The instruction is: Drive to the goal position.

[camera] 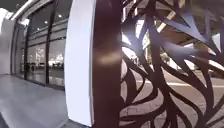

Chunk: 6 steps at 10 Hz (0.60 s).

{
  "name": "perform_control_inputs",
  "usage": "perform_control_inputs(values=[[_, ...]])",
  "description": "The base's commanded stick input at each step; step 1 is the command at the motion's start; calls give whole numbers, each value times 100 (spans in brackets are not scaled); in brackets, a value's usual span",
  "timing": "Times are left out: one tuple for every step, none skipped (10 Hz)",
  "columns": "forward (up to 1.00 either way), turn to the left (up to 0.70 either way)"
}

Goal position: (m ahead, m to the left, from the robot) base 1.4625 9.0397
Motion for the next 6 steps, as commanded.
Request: perform_control_inputs(values=[[0, 0], [0, 0], [0, 0], [0, 0], [-14, -7], [-49, -25]])
